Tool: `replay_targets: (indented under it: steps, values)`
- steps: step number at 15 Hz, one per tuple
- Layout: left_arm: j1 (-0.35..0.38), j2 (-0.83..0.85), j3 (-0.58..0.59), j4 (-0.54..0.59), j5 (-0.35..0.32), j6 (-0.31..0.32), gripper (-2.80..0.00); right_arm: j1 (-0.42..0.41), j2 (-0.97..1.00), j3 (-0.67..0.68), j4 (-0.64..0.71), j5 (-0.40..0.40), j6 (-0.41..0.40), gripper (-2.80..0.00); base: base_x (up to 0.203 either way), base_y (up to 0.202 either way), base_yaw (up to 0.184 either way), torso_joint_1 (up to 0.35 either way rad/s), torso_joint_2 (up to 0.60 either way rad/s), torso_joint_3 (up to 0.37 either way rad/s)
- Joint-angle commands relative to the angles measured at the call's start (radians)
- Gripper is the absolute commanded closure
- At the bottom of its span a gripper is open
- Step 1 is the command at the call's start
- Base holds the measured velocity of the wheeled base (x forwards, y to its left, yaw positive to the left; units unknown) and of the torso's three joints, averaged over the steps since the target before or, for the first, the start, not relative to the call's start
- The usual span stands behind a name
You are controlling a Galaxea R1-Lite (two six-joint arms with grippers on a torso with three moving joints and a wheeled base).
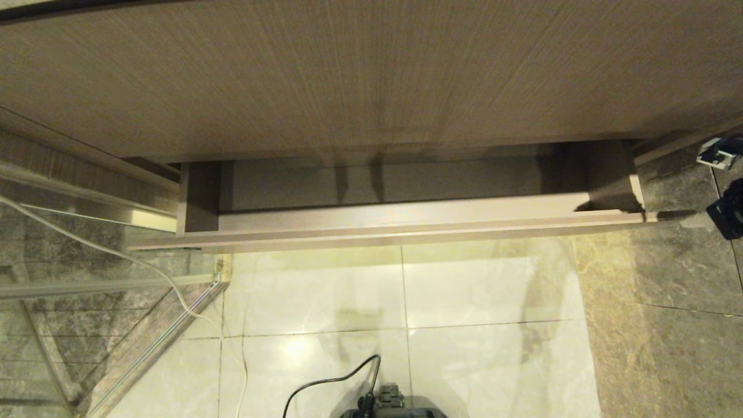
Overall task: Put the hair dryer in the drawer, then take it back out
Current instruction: Close the drawer
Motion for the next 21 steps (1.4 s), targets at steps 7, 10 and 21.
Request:
replay_targets:
  steps: [7, 10, 21]
  values:
    - [0.0, 0.0, 0.04, -0.003, 0.0, 0.0, -2.8, -0.002, 0.101, 0.033, 0.116, -0.034, -0.031, 0.0, 0.0, 0.0, 0.0, 0.0, 0.0, 0.0]
    - [0.0, 0.0, 0.04, -0.001, 0.0, -0.001, -2.8, -0.003, 0.171, 0.018, 0.104, -0.081, -0.065, 0.0, 0.0, 0.0, 0.0, 0.0, 0.0, 0.0]
    - [0.0, 0.0, 0.04, -0.001, 0.0, 0.0, -2.8, -0.002, 0.182, -0.002, 0.044, -0.137, -0.027, 0.0, 0.0, 0.0, 0.0, 0.0, 0.0, 0.0]
